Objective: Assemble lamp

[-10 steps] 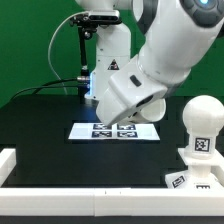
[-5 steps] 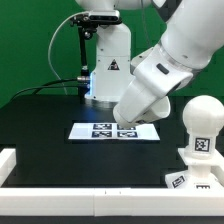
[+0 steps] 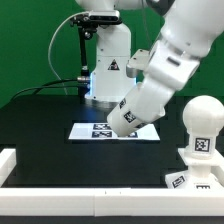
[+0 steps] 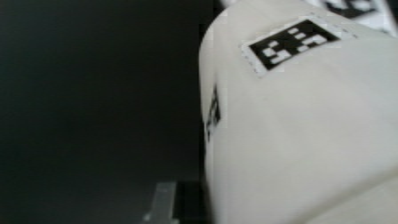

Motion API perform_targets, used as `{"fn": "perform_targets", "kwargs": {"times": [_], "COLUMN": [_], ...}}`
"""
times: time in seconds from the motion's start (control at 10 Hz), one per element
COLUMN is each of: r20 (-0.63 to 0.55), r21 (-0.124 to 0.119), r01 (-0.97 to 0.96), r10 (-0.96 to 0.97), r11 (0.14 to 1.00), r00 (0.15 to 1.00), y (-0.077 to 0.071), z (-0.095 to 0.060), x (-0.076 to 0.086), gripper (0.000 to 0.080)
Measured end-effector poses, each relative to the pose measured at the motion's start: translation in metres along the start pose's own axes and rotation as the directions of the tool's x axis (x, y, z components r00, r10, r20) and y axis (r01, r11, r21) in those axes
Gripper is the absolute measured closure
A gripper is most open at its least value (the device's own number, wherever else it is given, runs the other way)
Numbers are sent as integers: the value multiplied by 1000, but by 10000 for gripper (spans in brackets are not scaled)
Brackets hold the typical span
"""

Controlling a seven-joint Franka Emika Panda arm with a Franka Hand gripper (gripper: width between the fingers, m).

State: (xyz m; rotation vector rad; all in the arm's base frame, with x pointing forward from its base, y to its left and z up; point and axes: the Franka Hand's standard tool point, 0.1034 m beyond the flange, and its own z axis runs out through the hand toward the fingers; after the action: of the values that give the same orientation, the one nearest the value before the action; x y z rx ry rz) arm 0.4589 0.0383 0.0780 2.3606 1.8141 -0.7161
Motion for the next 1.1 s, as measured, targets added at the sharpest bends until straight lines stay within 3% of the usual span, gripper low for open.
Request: {"fn": "perform_targets", "kwargs": {"times": [0.1,0.2,0.7,0.8,0.9,1.1], "r20": [-13,-10,-9,-12,-30,-41], "r21": [-11,5,5,-5,-61,-103], "r01": [4,-21,-21,6,90,94], "r10": [-5,21,21,-6,-92,-98], "r11": [1000,1000,1000,1000,994,990], "r00": [1000,1000,1000,1000,995,994], "y": [-2,-4,-4,-2,6,8], "z": [2,4,5,5,-3,-15], "x": [2,2,2,1,-2,-7], "gripper": [758,758,758,758,758,758]}}
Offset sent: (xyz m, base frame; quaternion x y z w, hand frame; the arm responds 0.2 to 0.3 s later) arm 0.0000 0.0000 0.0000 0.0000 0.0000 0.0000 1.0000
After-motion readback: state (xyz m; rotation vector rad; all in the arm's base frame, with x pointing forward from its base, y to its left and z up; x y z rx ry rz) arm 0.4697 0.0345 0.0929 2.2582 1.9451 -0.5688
